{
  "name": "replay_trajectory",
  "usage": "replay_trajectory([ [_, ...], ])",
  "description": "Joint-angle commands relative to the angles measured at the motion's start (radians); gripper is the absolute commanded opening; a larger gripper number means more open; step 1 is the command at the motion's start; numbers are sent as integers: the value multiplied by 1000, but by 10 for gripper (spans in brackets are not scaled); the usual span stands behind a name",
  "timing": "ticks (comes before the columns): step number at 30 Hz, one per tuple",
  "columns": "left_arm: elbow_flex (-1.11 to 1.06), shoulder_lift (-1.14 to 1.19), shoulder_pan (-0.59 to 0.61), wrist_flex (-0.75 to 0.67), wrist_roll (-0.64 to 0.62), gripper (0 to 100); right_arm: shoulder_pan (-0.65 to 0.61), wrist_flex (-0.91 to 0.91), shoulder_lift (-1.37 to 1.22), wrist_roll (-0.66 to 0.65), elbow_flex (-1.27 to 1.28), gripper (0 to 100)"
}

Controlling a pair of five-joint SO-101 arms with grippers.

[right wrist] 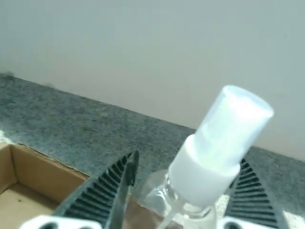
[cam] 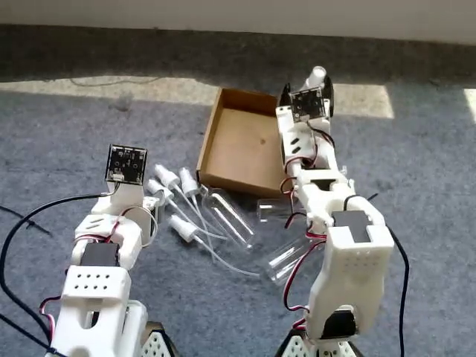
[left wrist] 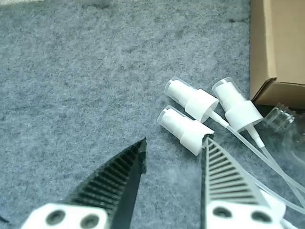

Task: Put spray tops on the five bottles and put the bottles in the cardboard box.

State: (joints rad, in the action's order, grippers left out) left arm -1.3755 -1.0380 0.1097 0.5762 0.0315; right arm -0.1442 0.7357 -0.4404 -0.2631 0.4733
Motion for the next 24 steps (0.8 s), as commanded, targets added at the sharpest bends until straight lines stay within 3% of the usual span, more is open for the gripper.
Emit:
replay_trajectory([
  [1,7,-4,-18,-20,-3,182,1,-4,21,6,-58,261],
  [9,7,-4,-18,-20,-3,182,-1,-13,21,28,-65,301],
  [13,7,-4,-18,-20,-3,182,16,-87,21,210,-134,310],
  [16,7,-4,-18,-20,-3,182,22,-177,19,290,-194,377],
  [24,7,-4,-18,-20,-3,182,22,-209,33,293,-223,419],
])
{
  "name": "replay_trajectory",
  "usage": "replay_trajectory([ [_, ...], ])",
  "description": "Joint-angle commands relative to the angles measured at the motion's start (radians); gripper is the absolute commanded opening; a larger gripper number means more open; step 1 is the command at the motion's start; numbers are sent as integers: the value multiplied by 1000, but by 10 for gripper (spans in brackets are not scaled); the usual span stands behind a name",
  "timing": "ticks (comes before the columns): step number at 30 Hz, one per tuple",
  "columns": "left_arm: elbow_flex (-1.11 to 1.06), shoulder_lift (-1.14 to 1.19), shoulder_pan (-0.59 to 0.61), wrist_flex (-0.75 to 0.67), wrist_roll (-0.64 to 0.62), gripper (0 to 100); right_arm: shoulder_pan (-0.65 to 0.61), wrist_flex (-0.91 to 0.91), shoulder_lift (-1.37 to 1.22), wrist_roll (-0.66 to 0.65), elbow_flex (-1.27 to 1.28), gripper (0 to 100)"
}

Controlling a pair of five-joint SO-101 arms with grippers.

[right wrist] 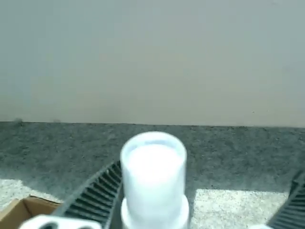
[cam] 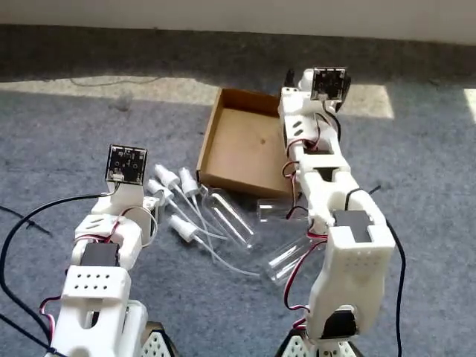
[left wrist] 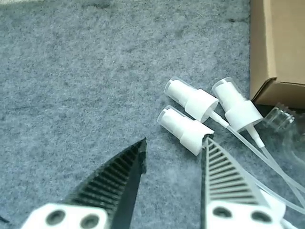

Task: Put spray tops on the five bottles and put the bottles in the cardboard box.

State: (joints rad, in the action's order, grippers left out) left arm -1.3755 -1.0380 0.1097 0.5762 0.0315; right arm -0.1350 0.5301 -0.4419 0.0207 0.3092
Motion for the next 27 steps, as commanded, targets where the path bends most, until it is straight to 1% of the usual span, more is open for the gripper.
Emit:
replay_trajectory([
  [1,7,-4,-18,-20,-3,182,12,-8,54,9,-59,419],
  [4,7,-4,-18,-20,-3,182,10,-13,133,11,-53,419],
  [9,7,-4,-18,-20,-2,182,12,-154,282,14,-61,419],
  [15,7,-4,-16,-20,-2,182,-1,-245,455,14,-74,419],
  [19,7,-4,-13,-20,-2,182,2,-423,572,14,-128,418],
  [25,7,-4,-12,-20,-2,182,-8,-829,849,15,-148,418],
  [27,7,-4,-12,-20,-2,182,-31,-954,941,15,-134,418],
])
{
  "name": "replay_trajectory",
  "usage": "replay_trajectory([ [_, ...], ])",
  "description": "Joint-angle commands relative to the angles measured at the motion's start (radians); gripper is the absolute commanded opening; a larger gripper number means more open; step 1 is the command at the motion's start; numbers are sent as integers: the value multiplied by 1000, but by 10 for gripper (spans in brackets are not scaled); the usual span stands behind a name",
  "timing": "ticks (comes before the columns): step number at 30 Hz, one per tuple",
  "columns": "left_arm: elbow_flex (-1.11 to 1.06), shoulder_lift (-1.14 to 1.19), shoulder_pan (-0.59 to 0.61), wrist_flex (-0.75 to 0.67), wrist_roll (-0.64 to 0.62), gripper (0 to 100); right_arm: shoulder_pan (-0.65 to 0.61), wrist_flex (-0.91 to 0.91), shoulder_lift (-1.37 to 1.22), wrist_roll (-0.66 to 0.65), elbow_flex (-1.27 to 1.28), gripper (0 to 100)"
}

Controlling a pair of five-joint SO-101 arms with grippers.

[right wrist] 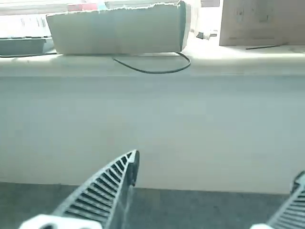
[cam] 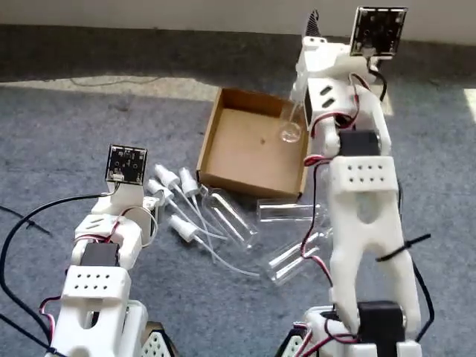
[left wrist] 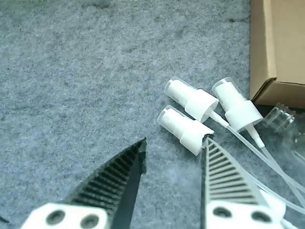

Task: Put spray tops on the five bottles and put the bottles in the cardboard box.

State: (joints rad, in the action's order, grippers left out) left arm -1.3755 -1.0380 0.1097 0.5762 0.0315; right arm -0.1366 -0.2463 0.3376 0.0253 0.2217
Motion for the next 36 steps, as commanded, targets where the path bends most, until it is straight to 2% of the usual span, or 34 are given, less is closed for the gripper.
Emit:
replay_trajectory([
  [1,7,-5,-12,-20,-2,182,-31,-249,209,11,-16,418],
  [7,7,-12,-12,-20,-2,182,-31,-628,504,11,278,418],
  [10,7,-12,-12,-20,-2,182,-28,-727,608,6,417,418],
  [16,7,-12,-12,-20,-2,182,67,-1013,539,3,527,392],
  [20,7,-12,-12,-20,-2,182,61,-1147,449,-51,527,385],
  [26,7,-12,-12,-20,-2,182,82,-1122,406,-60,527,385],
  [33,7,-7,-15,-20,-2,182,312,-1061,278,-66,433,385],
  [36,7,-7,-16,-20,-2,182,352,-1063,177,-68,344,385],
])
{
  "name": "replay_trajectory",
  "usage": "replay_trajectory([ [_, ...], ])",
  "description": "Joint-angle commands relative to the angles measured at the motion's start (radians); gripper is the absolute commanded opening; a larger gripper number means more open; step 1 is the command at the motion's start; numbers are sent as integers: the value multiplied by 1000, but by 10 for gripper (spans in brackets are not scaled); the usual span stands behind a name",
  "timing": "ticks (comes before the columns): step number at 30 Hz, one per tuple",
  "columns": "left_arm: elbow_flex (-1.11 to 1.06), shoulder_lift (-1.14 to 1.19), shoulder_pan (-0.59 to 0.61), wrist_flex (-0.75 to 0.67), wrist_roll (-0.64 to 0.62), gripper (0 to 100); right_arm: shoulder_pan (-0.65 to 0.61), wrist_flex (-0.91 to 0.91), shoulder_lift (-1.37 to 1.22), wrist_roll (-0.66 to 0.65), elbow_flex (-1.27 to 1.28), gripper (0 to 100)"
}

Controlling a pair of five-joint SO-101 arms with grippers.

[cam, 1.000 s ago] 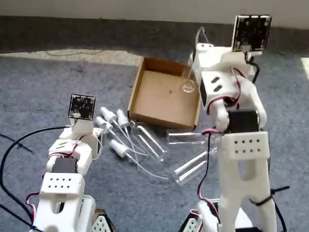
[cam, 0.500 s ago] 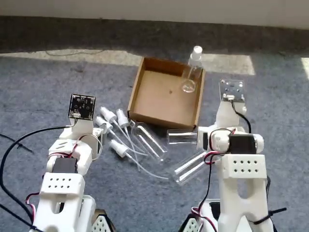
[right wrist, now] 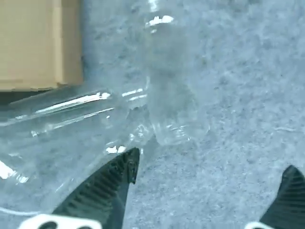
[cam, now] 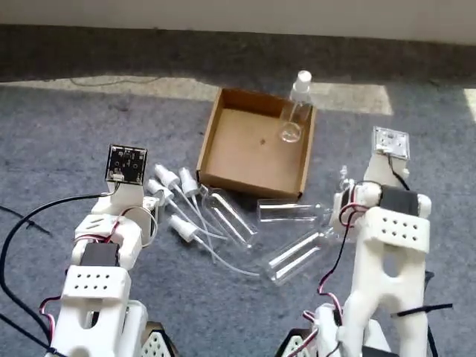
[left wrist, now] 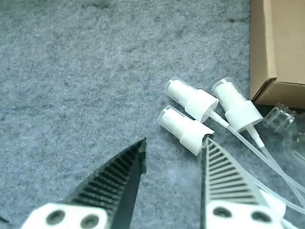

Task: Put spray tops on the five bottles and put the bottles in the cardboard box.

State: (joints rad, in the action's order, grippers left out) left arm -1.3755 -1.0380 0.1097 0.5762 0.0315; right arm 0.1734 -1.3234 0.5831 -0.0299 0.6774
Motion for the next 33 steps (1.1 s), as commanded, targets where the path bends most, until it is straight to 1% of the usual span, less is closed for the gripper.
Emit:
replay_trajectory([
  [1,7,-7,-16,-20,-2,182,50,15,-99,-12,-139,385],
  [6,7,-12,-8,-20,-2,182,67,8,-194,-17,-268,385],
  [7,7,-8,-8,-20,-2,182,85,-16,-196,-48,-294,385],
  [9,5,-5,-10,-20,-2,182,136,-58,-202,-160,-343,385],
  [10,5,-5,-10,-20,-2,182,159,-68,-205,-195,-363,385],
  [13,5,-5,-10,-20,-2,182,188,-67,-205,-209,-407,385],
  [17,5,-5,-10,-20,-2,182,191,-67,-216,-232,-443,385],
  [19,5,-5,-10,-20,-2,182,182,-74,-249,-213,-450,385],
  [26,5,-5,-12,-20,-2,182,91,-76,-400,-118,-450,385],
  [30,5,-5,-12,-20,-2,182,24,-76,-409,-120,-446,385],
  [33,5,-12,-12,-20,-2,182,-39,-44,-424,-121,-450,385],
])
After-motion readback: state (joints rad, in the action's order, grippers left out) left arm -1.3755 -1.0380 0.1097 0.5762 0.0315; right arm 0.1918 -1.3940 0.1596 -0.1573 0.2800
